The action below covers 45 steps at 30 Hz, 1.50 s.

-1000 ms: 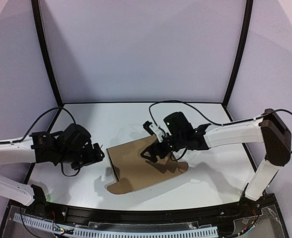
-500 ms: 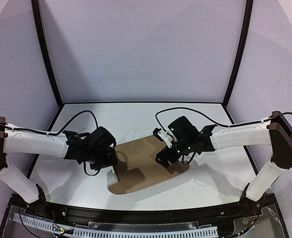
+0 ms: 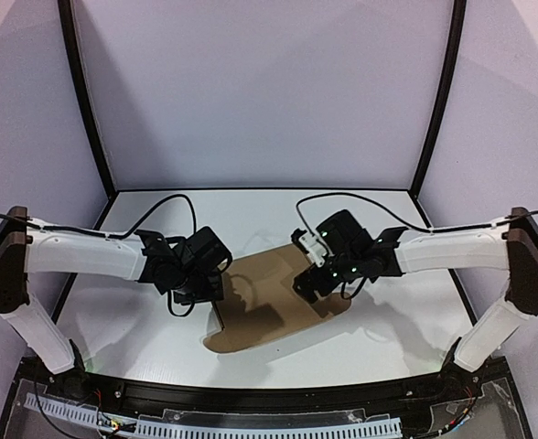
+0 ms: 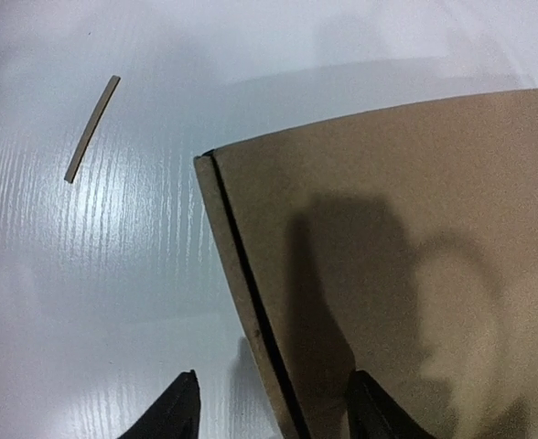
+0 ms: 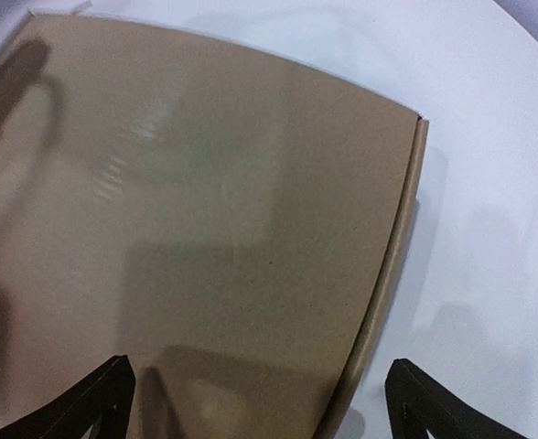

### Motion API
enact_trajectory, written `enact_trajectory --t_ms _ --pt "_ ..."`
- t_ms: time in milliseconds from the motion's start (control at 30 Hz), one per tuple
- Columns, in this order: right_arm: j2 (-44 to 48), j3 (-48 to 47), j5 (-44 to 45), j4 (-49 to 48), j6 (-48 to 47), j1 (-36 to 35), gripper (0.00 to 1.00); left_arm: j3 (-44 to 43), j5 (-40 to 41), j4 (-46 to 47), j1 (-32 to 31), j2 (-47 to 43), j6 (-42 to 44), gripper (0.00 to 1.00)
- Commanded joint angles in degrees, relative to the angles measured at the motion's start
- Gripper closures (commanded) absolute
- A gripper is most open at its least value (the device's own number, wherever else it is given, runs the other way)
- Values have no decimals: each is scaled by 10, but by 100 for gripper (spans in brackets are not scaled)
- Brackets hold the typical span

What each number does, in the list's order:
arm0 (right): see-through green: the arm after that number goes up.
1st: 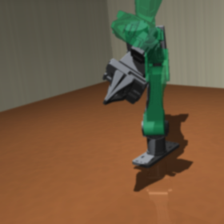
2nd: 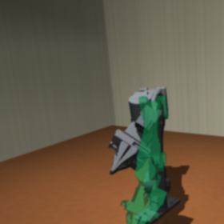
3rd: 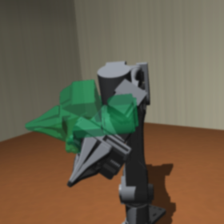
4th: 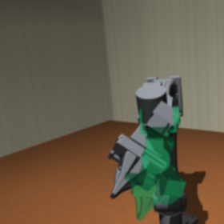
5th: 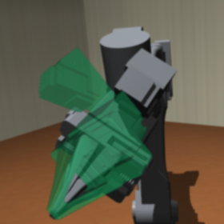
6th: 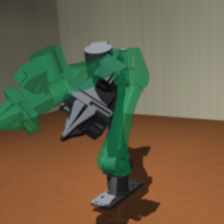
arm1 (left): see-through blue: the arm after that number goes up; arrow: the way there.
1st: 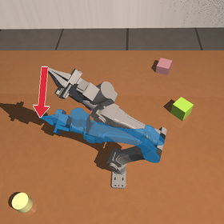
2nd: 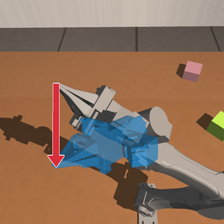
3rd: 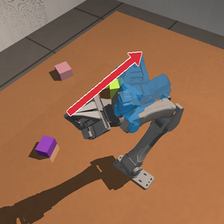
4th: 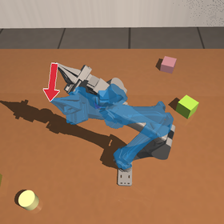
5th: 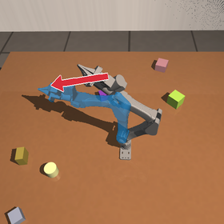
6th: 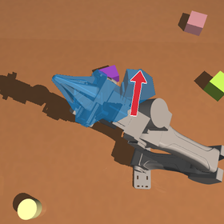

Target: Fold the paper box

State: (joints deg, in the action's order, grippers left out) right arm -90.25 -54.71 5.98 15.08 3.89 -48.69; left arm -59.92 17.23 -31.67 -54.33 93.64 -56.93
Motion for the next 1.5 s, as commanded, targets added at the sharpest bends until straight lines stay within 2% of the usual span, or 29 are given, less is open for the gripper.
enact_trajectory --t_ms 0,100,200,333,400,500,600,667,867,1033,1167,1267,1333,1467 --pt "74 13 -99 -5 55 57 2 -15 8 -40 1 -21 45 32" --pt "103 37 -196 -17 72 104 2 2 -1 -18 1 -54 35 18" --pt "116 70 -267 -16 78 137 2 57 -18 17 1 -84 3 11" --pt "106 104 -359 -39 95 168 2 156 -71 161 1 -109 -30 3" --pt "92 105 -394 -54 101 170 2 175 -97 242 1 -101 -27 1" --pt "64 93 -441 -55 98 171 2 168 -134 277 1 -70 -11 1" --pt "38 92 -447 -51 95 171 2 172 -165 359 1 -41 -11 1" --pt "25 86 -445 -44 94 171 2 168 -185 382 2 -23 -11 1" --pt "47 53 -462 -14 102 171 1 145 -224 391 1 -7 2 1" --pt "78 -20 -439 146 78 171 2 142 -222 375 1 -63 11 1" --pt "57 -100 -471 276 79 172 2 130 -228 342 1 -103 5 1" --pt "30 -159 -501 368 68 178 2 103 -236 276 1 -121 -2 1" --pt "22 -175 -503 385 60 185 1 88 -233 236 1 -127 -1 1" --pt "1 -162 -497 337 89 200 2 77 -229 192 1 -124 0 1"
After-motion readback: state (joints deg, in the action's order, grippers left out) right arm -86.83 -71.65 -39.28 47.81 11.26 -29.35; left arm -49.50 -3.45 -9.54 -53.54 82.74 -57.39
